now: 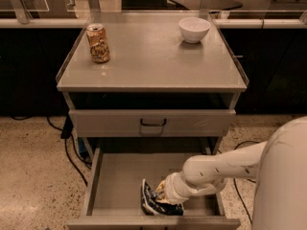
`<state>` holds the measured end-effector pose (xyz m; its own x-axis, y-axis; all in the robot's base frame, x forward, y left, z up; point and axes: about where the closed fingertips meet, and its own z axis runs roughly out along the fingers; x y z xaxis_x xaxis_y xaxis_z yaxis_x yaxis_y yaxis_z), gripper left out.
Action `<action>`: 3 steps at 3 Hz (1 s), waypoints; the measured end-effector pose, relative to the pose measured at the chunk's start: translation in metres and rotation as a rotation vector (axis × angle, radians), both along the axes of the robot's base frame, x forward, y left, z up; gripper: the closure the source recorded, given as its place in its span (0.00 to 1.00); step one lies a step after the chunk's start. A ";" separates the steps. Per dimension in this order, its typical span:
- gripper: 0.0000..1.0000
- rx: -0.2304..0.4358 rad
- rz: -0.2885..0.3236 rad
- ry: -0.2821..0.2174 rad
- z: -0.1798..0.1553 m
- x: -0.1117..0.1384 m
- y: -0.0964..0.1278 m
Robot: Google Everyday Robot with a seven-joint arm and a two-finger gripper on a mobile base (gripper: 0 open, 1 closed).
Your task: Place blue chip bag into middle drawer
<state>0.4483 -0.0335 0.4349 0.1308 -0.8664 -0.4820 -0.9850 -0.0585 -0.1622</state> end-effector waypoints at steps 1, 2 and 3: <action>1.00 -0.018 -0.002 -0.003 -0.020 0.011 -0.008; 1.00 -0.002 0.015 -0.005 -0.065 0.026 -0.021; 1.00 0.005 0.018 -0.003 -0.064 0.026 -0.021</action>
Offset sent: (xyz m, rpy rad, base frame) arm 0.0424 -0.0390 -0.1039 -0.0054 -0.0128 0.0133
